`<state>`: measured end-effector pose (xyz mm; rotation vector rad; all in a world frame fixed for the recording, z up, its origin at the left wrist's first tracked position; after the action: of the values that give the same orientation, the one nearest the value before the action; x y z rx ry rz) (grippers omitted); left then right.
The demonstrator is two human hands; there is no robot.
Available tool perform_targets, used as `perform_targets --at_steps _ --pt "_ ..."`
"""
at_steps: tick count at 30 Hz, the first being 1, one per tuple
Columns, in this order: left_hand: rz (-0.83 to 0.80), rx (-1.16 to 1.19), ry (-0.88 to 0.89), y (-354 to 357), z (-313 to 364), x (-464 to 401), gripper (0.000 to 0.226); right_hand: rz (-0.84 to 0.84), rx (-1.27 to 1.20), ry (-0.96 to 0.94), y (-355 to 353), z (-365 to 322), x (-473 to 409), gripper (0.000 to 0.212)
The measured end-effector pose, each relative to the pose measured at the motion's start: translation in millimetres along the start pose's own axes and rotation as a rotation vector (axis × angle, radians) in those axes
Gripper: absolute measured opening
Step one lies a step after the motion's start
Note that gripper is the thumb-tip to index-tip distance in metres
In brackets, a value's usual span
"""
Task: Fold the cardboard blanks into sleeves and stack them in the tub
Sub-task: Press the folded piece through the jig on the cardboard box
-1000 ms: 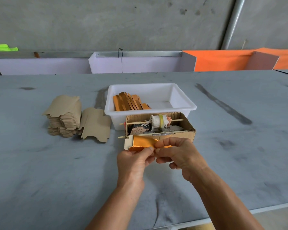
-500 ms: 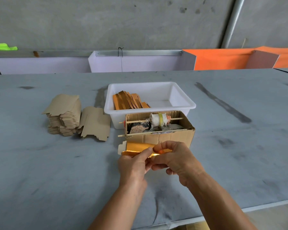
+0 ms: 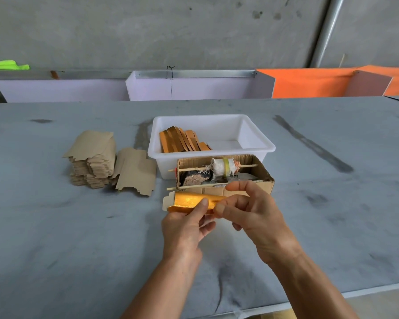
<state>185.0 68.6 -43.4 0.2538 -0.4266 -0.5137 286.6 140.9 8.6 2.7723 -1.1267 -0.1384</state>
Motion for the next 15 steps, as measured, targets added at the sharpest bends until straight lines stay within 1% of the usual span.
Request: perform_targets --at_steps 4,10,15 --pt "-0.027 0.041 -0.002 1 2 1 0.007 0.011 -0.111 -0.052 -3 -5 0 0.033" --pt "-0.052 0.105 -0.003 4 8 3 0.010 0.105 -0.187 0.025 -15 -2 -2 0.030" --pt "-0.049 0.139 -0.054 5 6 4 0.009 0.193 -0.163 0.054 -25 4 4 0.016"
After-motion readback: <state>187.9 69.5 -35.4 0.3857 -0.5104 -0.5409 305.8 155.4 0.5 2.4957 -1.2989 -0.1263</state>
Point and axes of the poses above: each hand's wrist, its own x-axis away from the middle knuckle, its own y-axis out of the palm, z = x × y, the point moved 4 cm from there along -x, towards the middle knuckle, and after that the axes turned 6 degrees about -x, right-handed, at the moved point
